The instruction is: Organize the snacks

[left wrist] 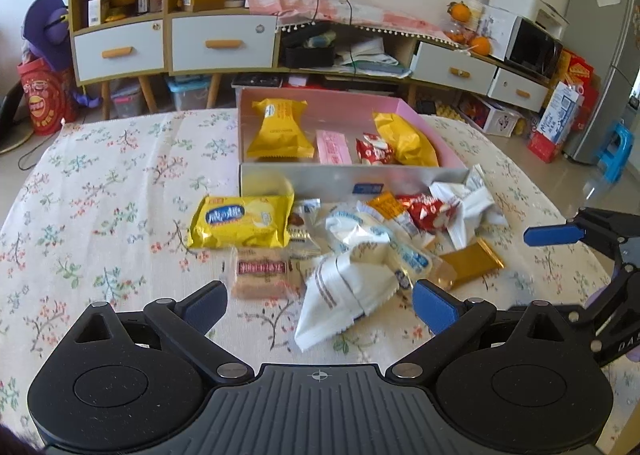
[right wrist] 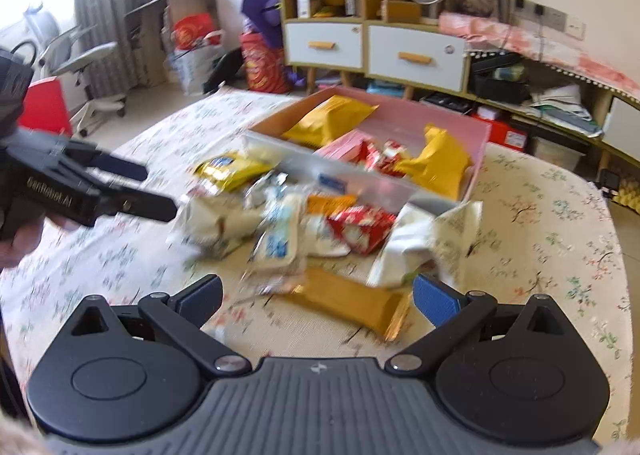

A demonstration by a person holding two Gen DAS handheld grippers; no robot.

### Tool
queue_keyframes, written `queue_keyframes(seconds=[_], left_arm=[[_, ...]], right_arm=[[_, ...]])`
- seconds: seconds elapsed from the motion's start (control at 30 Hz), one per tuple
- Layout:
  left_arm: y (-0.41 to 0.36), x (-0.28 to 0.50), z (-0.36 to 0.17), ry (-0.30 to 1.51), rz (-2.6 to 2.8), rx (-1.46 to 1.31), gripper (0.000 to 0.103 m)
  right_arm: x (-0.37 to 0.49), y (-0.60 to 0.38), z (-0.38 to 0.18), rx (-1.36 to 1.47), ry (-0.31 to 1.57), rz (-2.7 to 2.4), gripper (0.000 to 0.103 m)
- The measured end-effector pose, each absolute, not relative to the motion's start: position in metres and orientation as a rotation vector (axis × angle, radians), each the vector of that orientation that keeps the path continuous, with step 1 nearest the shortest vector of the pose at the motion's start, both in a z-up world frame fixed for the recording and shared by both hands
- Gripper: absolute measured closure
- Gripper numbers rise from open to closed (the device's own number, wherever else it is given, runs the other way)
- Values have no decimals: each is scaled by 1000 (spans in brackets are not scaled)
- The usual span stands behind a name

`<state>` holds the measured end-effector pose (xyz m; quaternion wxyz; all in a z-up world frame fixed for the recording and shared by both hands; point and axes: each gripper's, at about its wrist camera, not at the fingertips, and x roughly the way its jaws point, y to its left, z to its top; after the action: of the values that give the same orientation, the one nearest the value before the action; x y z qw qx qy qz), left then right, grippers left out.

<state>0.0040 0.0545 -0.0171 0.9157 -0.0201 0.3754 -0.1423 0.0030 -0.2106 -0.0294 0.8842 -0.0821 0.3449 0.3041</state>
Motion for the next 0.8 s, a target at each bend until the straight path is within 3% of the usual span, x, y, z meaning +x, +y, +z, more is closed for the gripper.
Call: queue_keyframes(seconds=[0.8], left_arm=[[56, -30, -66, 733, -331, 61, 3]], right_arm=[[-53, -186, -61, -348, 755, 856, 0]])
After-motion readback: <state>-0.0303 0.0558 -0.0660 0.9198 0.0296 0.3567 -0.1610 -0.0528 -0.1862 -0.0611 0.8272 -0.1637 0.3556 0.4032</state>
